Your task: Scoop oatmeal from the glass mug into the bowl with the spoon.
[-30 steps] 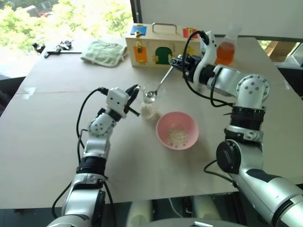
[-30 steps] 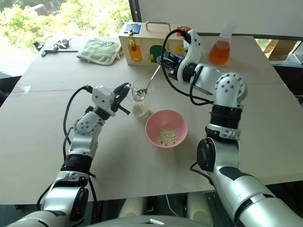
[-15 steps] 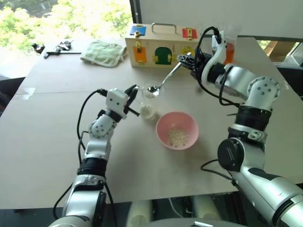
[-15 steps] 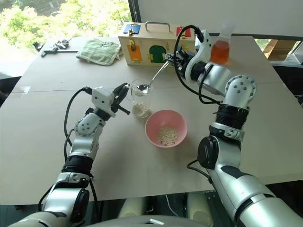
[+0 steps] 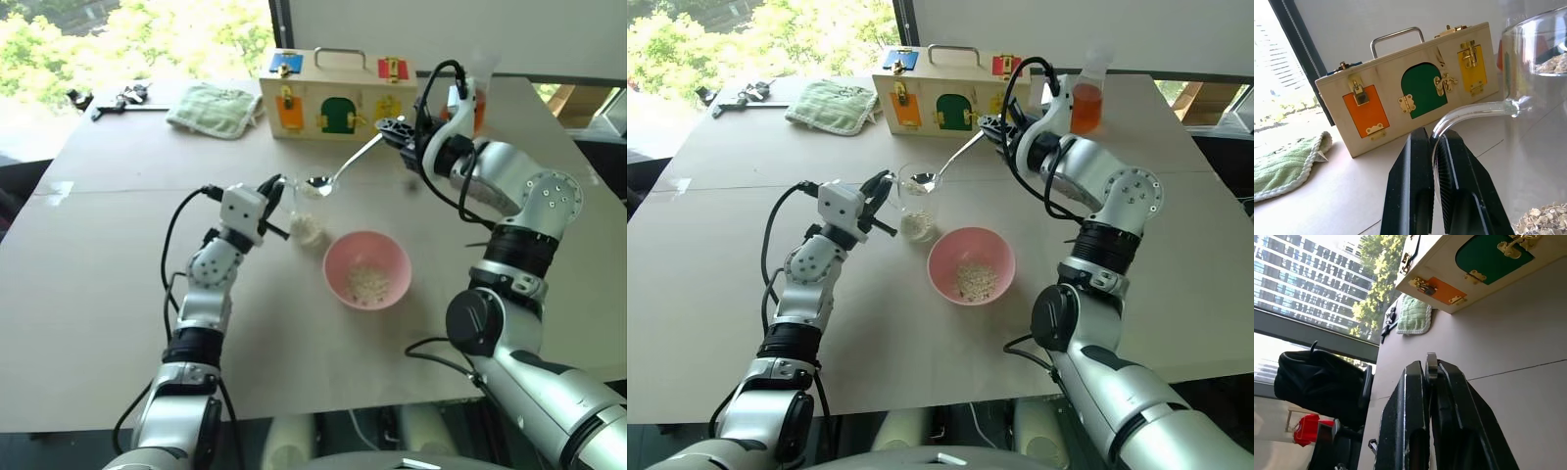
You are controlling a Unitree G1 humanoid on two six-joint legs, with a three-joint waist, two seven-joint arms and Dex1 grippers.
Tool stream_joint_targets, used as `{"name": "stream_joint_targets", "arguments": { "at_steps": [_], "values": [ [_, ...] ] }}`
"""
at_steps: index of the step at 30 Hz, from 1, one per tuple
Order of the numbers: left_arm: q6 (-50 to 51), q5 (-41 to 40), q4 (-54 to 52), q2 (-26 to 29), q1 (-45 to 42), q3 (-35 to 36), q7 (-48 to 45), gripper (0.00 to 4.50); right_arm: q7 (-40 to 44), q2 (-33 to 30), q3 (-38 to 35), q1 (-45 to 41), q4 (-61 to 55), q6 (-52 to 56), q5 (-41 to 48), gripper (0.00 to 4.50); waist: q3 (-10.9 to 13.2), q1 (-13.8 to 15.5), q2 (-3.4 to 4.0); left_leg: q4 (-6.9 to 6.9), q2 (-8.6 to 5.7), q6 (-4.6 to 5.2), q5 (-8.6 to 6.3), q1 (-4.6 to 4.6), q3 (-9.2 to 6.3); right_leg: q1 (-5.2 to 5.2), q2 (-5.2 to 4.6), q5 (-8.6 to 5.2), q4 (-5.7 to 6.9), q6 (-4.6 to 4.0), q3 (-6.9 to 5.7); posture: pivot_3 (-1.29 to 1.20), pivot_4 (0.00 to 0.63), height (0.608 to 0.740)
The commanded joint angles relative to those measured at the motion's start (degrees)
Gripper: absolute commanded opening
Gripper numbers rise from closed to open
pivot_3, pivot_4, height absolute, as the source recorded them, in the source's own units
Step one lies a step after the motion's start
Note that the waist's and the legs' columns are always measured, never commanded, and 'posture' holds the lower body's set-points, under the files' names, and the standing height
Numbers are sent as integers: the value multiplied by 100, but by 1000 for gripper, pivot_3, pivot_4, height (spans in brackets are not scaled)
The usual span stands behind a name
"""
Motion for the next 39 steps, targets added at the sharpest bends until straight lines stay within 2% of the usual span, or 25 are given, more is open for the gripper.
{"name": "stream_joint_targets", "arguments": {
  "at_steps": [1,11,39],
  "values": [
    [-213,7,-114,-28,-24,30,130,26,-200,-29,-23,-15,-74,-214,429,0,0,0,0,0,0,0,0,-1,0,0,0,0,0,0,0,0,150,740],
    [-170,-273,-202,-267,-69,28,6,26,-717,-186,49,185,-76,-576,1185,0,0,3,0,-1,1,0,0,-6,-1,0,0,0,0,1,-1,0,150,740],
    [-180,-376,51,-432,-419,165,58,26,-1255,-733,989,707,-353,-1766,2686,0,0,5,0,-2,3,1,0,-6,-1,0,0,0,-1,1,0,0,150,740]
  ]
}}
